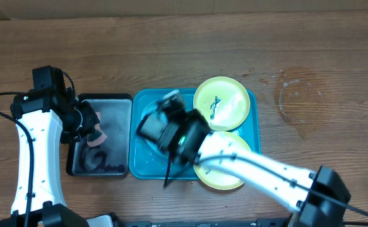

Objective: Clean dirty plates on tray and stack at the side
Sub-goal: 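Lift the white plate with the right gripper off the teal tray, then carry the white plate right and set it on the table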

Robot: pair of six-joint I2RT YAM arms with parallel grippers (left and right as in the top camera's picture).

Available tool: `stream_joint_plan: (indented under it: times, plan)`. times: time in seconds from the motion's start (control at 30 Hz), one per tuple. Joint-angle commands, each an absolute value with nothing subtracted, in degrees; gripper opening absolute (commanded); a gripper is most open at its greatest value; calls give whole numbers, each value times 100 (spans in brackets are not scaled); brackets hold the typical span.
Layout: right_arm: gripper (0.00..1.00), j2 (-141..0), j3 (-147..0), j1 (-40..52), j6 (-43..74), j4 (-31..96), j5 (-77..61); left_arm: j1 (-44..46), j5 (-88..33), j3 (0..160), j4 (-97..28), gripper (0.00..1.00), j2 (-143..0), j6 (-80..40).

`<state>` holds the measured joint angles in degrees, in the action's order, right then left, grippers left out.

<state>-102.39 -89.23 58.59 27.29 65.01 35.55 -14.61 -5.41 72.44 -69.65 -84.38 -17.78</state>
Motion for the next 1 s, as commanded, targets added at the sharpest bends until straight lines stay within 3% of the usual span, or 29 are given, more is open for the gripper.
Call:
stream_joint_plan:
  times: [0.0,0.13,0.43,0.6,0.97]
  plan:
    - [4,-10127,-8759,4928,3924,6176,1431,-1422,-602,7236,-6978,7,-8390,-1669]
    - [4,-10127,-8744,3959,4080,5894,858,-1422,-602,7236,-6980,7,-8390,-1669]
    - [4,-10191,-8742,657,3885,5857,-819,-1422,-602,7236,-6978,8,-8390,-1669]
    - [4,-10350,-8737,-882,3435,6051,-972,-1422,-604,7236,-6980,8,-8390,-1669]
    - [4,-10965,-8193,-2864,2801,6038,-854,-1422,-604,7236,-6965,8,-8390,-1669]
